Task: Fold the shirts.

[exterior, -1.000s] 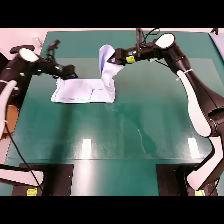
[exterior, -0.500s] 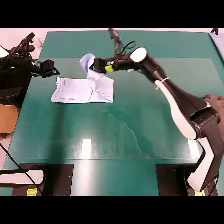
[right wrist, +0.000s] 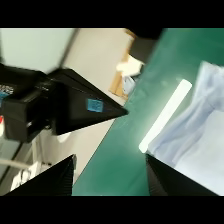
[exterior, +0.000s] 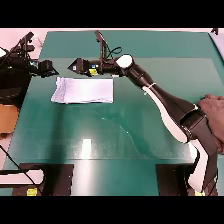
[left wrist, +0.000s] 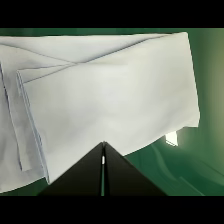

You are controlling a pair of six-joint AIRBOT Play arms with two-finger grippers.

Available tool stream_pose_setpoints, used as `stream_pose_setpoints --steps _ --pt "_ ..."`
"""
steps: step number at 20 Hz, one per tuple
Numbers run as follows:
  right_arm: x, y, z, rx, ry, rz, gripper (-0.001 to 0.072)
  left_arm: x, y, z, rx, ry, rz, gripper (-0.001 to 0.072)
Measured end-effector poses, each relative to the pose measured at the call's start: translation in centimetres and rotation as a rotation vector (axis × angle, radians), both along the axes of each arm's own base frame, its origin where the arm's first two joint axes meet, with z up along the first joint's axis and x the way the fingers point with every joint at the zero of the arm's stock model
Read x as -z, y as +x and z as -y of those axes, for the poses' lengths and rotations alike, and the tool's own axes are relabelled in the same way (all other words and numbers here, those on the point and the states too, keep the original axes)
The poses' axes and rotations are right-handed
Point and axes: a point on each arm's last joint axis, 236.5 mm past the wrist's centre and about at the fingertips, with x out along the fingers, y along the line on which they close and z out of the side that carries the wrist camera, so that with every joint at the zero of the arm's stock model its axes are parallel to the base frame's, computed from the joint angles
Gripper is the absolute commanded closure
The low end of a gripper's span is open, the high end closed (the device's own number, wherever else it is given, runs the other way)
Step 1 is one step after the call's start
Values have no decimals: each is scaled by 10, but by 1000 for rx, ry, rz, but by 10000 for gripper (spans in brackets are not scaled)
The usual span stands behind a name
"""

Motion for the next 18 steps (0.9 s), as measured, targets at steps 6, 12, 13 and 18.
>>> stream_pose_setpoints --steps 6,12,13,18 --pt "13 48 116 110 -113 -38 107 1 -2 1 10 4 -2 686" --pt "117 55 235 191 -275 -295 14 1 -2 0 11 5 -2 686" --pt "136 50 239 182 -291 -337 15 1 -2 0 11 5 -1 686" --pt "199 29 227 132 -327 -470 15 1 -2 1 15 4 -4 686"
